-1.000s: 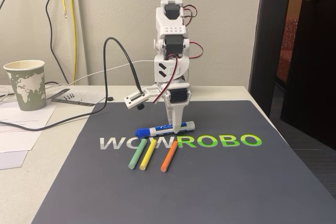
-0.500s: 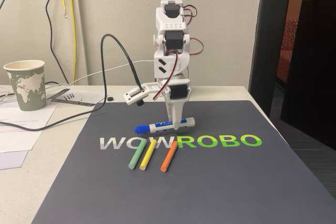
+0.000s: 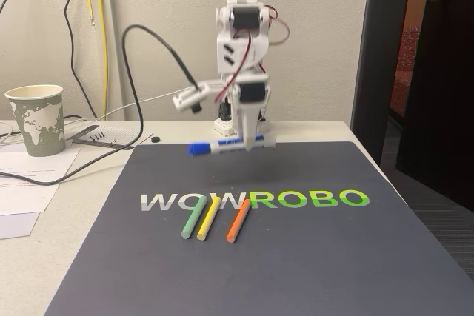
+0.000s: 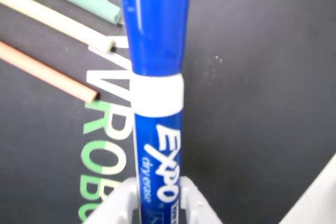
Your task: Pick up the blue marker.
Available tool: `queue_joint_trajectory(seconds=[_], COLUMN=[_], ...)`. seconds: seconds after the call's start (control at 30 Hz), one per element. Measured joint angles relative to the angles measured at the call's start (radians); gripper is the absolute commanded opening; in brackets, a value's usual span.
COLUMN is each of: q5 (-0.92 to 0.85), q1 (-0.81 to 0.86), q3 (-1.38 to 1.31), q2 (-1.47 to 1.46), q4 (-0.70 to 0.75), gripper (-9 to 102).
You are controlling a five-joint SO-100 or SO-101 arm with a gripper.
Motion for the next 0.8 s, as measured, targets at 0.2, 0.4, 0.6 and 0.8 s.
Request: queue_joint_trajectory(seconds=[0.2, 0.4, 0.6, 0.8], q5=[0.002, 0.017, 0.02, 0.02], q1=[-0.014, -0.034, -0.034, -0.034], q3=[-0.17, -0.258, -0.291, -0.298], q2=[0.003, -0.003, -0.005, -0.005], q4=[0.156, 0.192, 0.198, 0.199], gripper=[3, 3, 3, 3])
